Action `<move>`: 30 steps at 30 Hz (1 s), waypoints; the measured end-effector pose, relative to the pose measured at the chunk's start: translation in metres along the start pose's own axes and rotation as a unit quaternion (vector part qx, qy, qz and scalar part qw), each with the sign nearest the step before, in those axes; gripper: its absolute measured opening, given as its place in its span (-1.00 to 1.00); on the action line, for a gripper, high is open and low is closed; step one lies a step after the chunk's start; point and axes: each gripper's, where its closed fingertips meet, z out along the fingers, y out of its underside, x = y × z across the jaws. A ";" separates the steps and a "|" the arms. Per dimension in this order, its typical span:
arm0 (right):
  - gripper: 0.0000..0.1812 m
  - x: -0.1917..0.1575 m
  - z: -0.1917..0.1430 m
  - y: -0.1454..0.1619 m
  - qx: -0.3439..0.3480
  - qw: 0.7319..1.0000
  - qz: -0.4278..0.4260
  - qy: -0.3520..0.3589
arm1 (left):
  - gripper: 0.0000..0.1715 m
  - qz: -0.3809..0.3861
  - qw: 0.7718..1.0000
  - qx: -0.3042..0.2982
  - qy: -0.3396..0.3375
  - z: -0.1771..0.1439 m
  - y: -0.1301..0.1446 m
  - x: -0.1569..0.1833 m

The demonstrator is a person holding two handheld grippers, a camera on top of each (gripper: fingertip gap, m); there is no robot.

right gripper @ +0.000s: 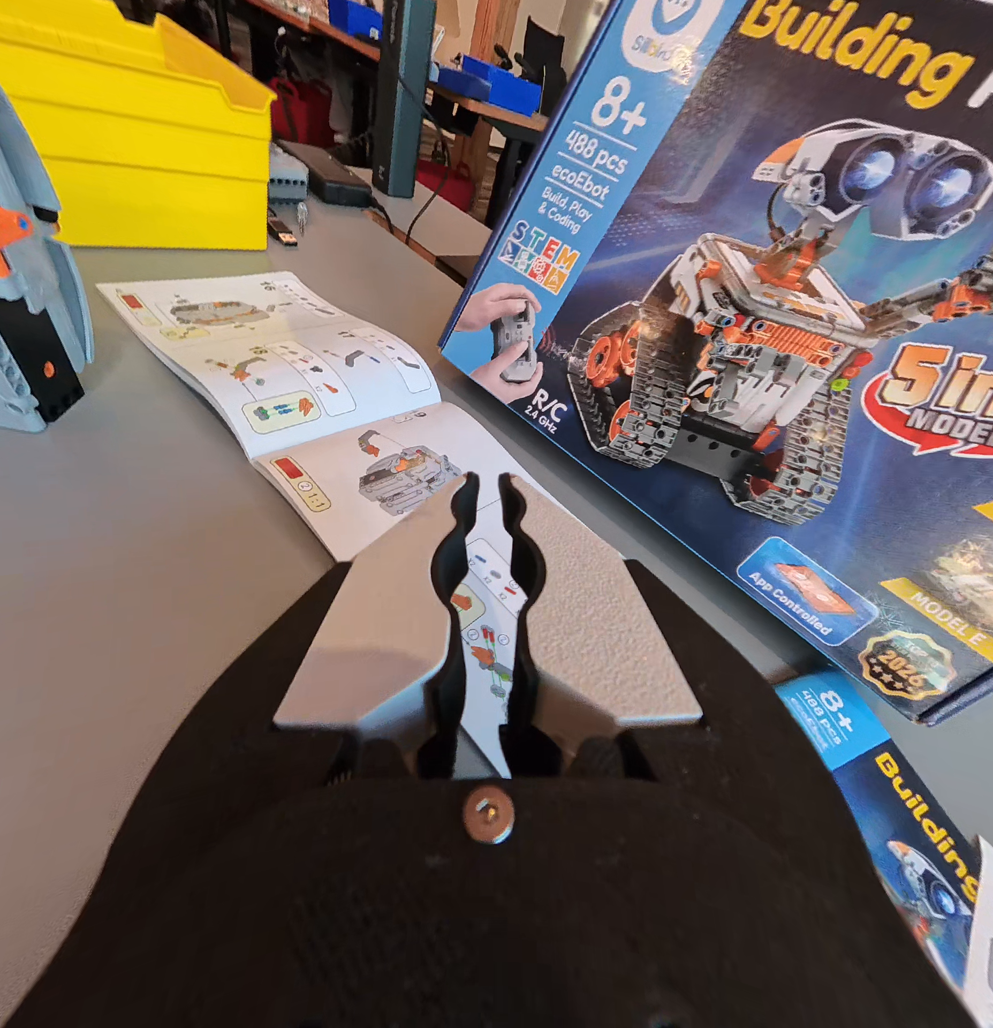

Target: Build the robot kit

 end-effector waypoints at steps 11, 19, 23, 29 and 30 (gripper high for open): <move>-0.92 -0.050 0.006 -0.011 0.008 0.995 -0.013 -0.101 | -0.94 -0.047 0.999 -0.010 -0.019 0.030 0.026 -0.041; -0.86 -0.100 0.012 -0.057 0.052 0.987 0.025 -0.151 | -0.94 -0.040 0.999 -0.009 -0.018 0.043 0.024 -0.057; -0.84 -0.129 0.017 -0.071 0.065 0.982 0.026 -0.177 | -0.94 -0.038 0.999 0.000 -0.023 0.047 0.019 -0.064; -0.72 -0.145 0.026 -0.081 0.072 0.974 0.039 -0.213 | -0.94 -0.041 0.999 0.002 -0.013 0.053 0.016 -0.069; -0.67 -0.149 0.026 -0.087 0.079 0.971 0.038 -0.225 | -0.94 -0.039 0.999 -0.002 -0.013 0.054 0.016 -0.069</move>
